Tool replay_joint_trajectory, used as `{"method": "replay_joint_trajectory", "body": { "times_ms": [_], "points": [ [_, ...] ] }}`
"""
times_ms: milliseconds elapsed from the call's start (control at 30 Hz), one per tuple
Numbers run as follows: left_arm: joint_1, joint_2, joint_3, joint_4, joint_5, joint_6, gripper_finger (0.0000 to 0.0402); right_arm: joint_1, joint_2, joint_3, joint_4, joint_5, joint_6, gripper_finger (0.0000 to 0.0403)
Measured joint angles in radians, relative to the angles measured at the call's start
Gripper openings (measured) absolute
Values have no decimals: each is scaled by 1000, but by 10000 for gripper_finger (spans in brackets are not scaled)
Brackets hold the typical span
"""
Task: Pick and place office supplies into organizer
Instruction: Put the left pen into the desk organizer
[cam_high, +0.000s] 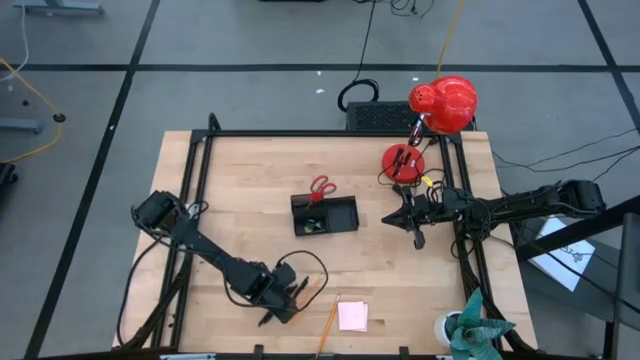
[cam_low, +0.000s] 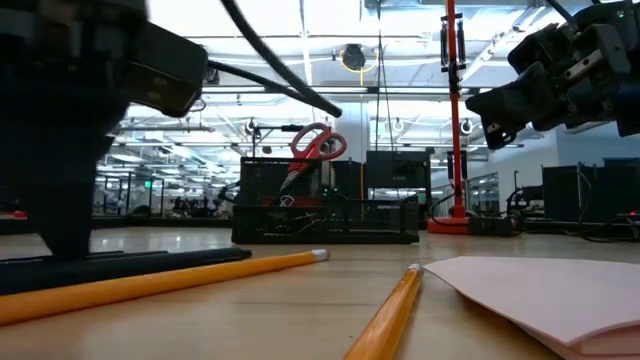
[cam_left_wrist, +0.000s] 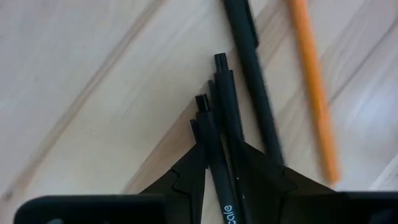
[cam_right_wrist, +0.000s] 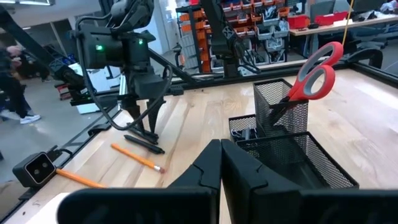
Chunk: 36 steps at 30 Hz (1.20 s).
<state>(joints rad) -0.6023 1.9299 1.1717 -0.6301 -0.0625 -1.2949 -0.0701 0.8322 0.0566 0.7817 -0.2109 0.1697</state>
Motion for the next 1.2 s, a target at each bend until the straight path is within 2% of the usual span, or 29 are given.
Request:
{"method": "replay_joint_trajectory", "body": {
  "times_ms": [233,567,900,967,1133,1200],
  "points": [
    [-33,4,-3,-169,14,8,97,0,0,0,0,-1,3,4],
    [-59,4,-2,-230,16,-16,97,0,0,0,0,-1,21,4],
    [-36,4,-2,-232,36,38,95,0,0,0,5,-1,4,4],
    [-31,4,-2,-233,34,44,86,0,0,0,5,0,3,4],
    [-22,2,-2,-229,41,69,25,0,0,0,-1,-1,7,4],
    [-18,1,-2,-217,46,90,13,0,0,0,0,-1,12,4]
  ]
}}
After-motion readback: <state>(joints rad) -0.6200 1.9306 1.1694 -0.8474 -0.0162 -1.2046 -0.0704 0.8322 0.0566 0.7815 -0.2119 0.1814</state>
